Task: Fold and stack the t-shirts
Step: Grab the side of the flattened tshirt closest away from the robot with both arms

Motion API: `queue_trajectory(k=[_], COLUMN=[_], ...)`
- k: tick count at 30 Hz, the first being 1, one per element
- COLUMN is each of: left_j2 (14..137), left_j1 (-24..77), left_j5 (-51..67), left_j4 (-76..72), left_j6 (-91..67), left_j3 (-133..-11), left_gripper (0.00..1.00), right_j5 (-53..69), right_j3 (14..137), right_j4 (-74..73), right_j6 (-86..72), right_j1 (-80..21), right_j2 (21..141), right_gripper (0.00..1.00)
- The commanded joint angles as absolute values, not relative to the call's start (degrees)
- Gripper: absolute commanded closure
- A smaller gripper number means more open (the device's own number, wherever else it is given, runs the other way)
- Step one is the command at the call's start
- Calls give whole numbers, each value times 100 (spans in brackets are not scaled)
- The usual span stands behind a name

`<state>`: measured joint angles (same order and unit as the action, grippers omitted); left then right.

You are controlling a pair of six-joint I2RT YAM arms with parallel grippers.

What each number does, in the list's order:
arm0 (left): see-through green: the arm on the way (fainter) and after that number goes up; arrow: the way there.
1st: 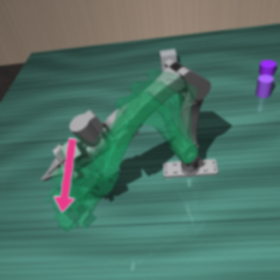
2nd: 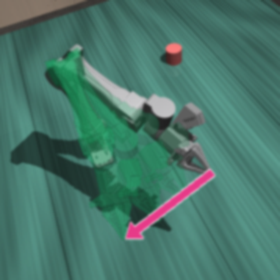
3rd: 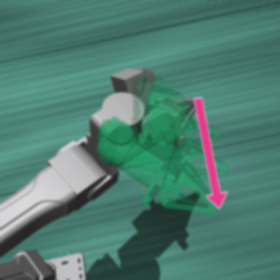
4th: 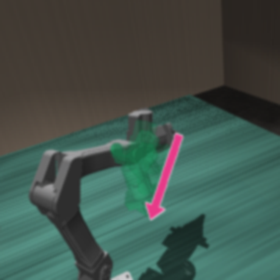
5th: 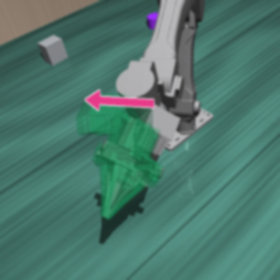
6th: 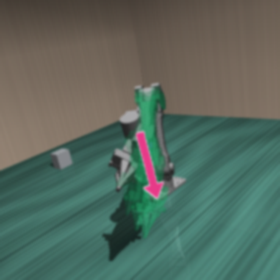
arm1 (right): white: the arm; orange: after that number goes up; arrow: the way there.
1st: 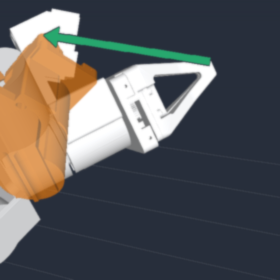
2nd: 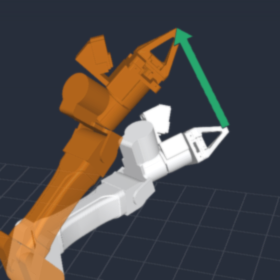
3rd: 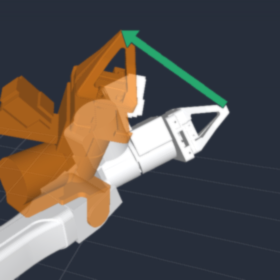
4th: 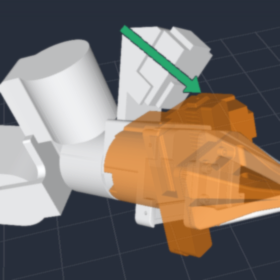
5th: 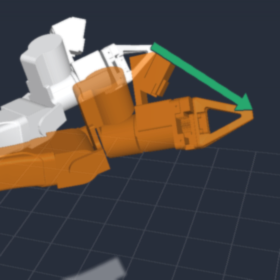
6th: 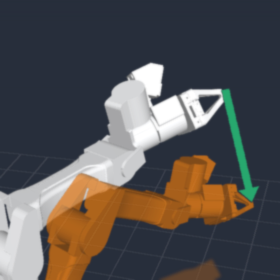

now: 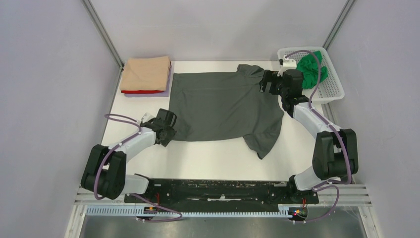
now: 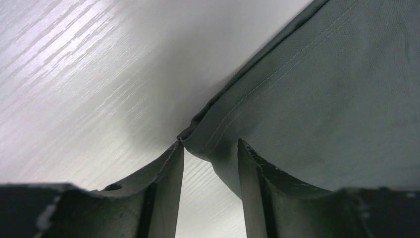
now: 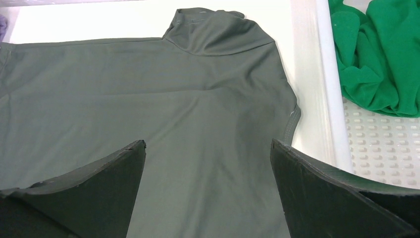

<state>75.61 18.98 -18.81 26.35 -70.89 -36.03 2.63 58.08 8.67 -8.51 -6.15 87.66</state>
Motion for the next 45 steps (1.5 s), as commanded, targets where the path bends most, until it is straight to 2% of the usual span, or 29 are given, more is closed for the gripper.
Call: queue_trajectory(k=[1, 4, 6, 7, 13, 21, 24, 28, 31, 34, 42, 45], left_j2=[7939, 8081, 8099, 8095, 7880, 7993, 8048, 8027, 7976, 7984, 8001, 7990], left_j1=[1889, 1896, 1888, 1888, 1891, 1887, 1880, 1879, 1872, 1863, 1858, 1860], left_j5=[-2058, -1962, -1966, -1991, -2092, -1901, -1860, -1819, -1924, -1812, -1664, -1626], left_j4=[2452, 2496, 2558, 2650, 2848, 3045, 3050, 3109, 3101, 3111, 2928, 2927], left_j6=[-7216, -7183, -7151, -7150, -6747, -6312, -6194, -6042, -5912, -5819, -5705, -5687], left_j3=[-3885, -3930, -3918, -3938, -4062, -4322, -4380, -4447, -4439, -4447, -4318, -4301], left_gripper=[54, 69, 92, 98, 98, 98, 98, 98, 98, 98, 98, 98], right_j5=[102, 35, -92, -149, -185, -937, -772, 215, 196, 132, -577, -999], right_j3=[6044, 6027, 6004, 5999, 5994, 5640, 5435, 5321, 5168, 4712, 4176, 4239], right_j4=[905, 871, 849, 816, 399, -1448, -2345, -3817, -4785, -4960, -3950, -3741], right_j6=[-726, -704, -694, -686, -686, 154, 159, 290, 189, 27, -503, -545], right_j1=[-598, -598, -598, -598, -707, -1667, -1890, -2465, -3017, -3657, -4068, -4087], right_j2=[8721, 8676, 8653, 8645, 8593, 8074, 7730, 7502, 7460, 7327, 7423, 7444], right_gripper=[2, 2, 2, 2, 2, 2, 2, 3, 10, 16, 40, 45])
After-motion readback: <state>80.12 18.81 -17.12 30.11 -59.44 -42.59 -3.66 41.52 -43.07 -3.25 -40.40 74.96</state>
